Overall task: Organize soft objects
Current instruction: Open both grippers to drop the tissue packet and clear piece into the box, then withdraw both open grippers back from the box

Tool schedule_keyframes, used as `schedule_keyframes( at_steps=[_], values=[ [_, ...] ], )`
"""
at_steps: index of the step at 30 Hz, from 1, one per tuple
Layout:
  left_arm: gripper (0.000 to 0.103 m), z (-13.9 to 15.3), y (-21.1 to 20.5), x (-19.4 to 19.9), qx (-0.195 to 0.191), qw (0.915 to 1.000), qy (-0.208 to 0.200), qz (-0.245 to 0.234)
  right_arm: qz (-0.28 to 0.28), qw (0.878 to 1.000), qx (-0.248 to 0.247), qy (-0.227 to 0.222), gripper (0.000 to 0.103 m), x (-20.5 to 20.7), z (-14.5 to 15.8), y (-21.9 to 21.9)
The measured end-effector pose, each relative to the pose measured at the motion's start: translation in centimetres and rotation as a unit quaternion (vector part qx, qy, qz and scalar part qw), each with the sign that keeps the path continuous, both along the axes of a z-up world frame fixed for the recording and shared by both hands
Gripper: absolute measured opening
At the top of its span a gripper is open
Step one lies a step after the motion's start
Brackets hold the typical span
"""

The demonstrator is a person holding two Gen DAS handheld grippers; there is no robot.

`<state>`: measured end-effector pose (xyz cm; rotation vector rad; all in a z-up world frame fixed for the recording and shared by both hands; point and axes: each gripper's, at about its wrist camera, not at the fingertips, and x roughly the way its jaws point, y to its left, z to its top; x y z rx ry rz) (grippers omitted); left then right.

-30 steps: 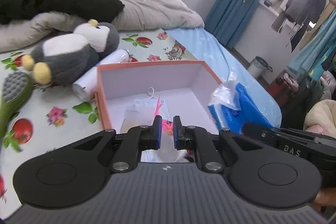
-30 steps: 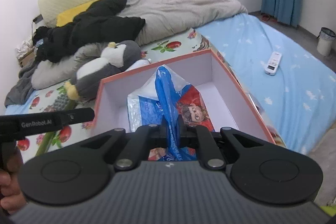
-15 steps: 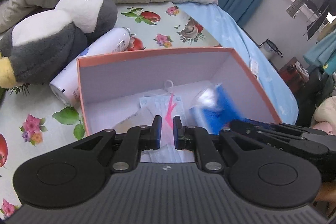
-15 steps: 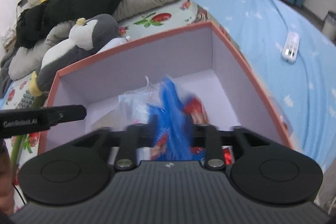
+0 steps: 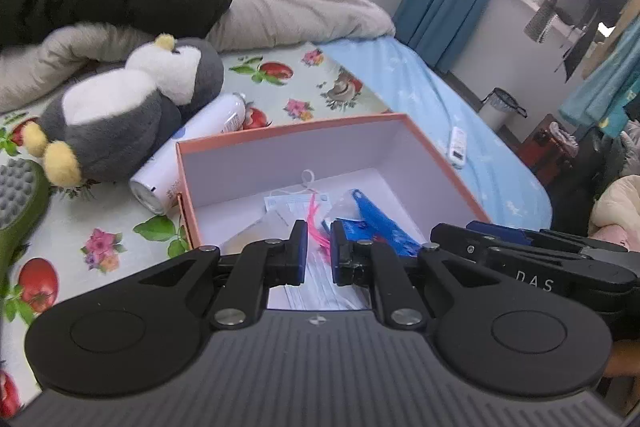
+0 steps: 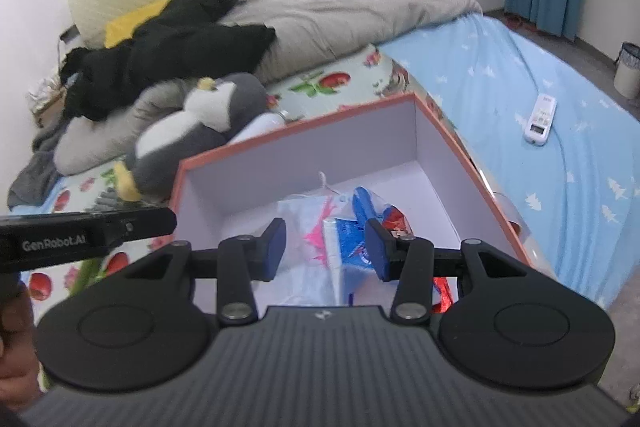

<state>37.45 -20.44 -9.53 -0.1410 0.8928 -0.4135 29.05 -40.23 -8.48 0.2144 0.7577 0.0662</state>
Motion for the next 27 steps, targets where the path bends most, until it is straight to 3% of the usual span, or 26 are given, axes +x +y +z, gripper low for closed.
schedule_keyframes(
  at_steps=[14, 27],
  values=[
    [0.014, 9.0, 2.1, -13.5, -0.014, 0.9969, -0.075, -0.019, -0.016, 0.997, -0.011, -0.081, 0.046, -12.0, 7.7, 2.0],
    [0.014, 12.8, 5.2, -25.7, -0.027, 0.9925, -0.119, -0.011, -0.02, 0.993, -0.023, -0.113, 0.046, -21.5, 9.6, 4.0]
  ],
)
